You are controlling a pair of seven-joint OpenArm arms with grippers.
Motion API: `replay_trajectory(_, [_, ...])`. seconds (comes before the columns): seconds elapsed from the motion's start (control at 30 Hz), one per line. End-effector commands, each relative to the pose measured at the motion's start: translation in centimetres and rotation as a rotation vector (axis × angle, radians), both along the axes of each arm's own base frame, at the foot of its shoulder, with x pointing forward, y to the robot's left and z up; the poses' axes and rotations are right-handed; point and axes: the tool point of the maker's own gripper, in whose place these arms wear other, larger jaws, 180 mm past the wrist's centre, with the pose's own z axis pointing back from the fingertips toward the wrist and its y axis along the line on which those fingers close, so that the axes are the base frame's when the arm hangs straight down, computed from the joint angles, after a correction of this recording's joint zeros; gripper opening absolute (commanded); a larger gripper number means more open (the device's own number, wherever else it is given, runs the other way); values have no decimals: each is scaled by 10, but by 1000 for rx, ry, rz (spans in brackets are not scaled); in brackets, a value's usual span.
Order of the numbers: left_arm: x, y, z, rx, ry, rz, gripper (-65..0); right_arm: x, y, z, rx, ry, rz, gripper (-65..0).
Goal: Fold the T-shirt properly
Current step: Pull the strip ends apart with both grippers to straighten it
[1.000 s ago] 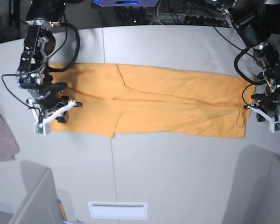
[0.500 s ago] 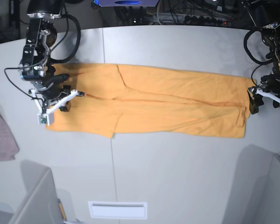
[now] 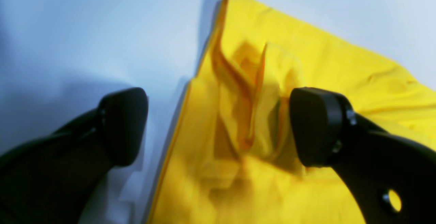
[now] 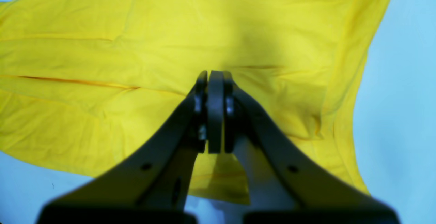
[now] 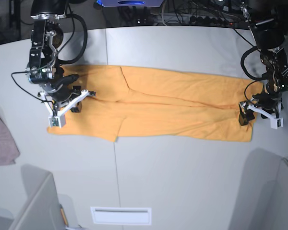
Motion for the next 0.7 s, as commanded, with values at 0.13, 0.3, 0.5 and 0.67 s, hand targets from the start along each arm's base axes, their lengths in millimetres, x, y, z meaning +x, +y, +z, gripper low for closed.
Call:
replay_trajectory(0.13, [3, 2, -4, -11, 22, 0, -58, 8, -2, 10, 1, -43, -3, -650])
replay_trajectory(0.3, [-6, 1, -18, -25, 66, 3, -334, 9, -4, 10, 0, -44, -8, -650])
replay_trajectory(0.5, [-8, 5, -25, -40, 83, 24, -650, 7, 6, 10, 35, -44, -17, -650])
replay_trajectory(0.67, [2, 20, -2, 12, 39, 14, -650, 6, 11, 9, 48, -39, -15, -650])
